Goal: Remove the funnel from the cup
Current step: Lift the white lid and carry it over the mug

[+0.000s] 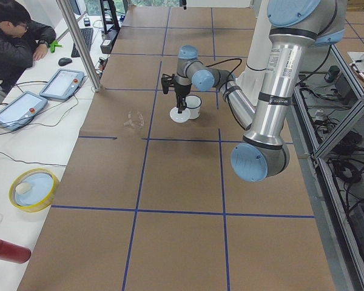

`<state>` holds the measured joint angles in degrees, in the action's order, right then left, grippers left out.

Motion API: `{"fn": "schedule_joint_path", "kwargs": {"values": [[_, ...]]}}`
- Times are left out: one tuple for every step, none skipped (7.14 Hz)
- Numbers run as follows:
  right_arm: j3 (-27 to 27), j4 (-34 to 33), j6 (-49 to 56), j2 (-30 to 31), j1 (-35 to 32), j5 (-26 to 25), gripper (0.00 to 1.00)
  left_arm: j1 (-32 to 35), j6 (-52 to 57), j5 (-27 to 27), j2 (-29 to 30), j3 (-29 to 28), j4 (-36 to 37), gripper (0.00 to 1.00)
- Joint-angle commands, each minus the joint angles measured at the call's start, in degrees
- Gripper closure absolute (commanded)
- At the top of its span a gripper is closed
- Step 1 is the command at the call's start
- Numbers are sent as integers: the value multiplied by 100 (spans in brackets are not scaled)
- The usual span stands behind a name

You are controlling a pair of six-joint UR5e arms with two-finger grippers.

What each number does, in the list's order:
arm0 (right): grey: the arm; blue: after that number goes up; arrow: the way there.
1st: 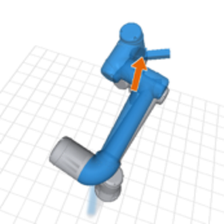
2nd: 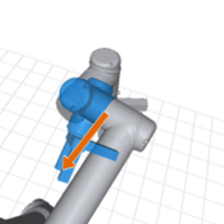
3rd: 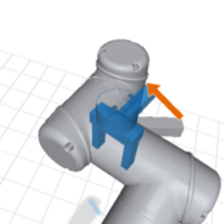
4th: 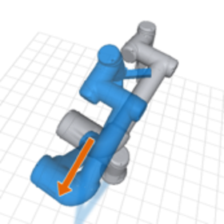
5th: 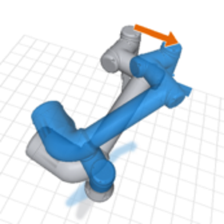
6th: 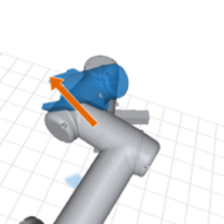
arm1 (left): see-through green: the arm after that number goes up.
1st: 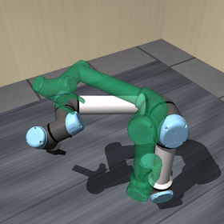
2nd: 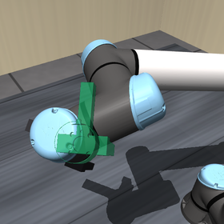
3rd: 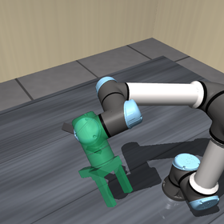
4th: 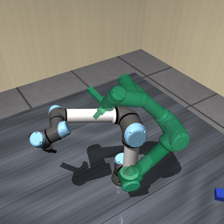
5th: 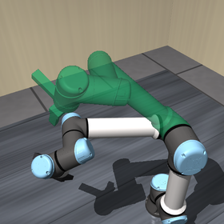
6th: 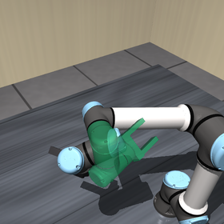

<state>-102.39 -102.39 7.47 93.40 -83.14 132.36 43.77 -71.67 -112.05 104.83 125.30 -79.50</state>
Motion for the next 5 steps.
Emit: {"fn": "schedule_joint_path", "kwargs": {"values": [[8,0,0,3,0,0,0,62,-414,-404,755,100,925,100],[0,0,0,3,0,0,0,-217,-931,-379,923,65,910,100],[8,0,0,3,0,0,0,-542,-1241,-344,1090,-127,910,100],[8,0,0,3,0,0,0,-780,-1462,-335,1335,-433,901,100],[0,0,0,3,0,0,0,-939,-1621,-326,1399,-611,788,100]]}}
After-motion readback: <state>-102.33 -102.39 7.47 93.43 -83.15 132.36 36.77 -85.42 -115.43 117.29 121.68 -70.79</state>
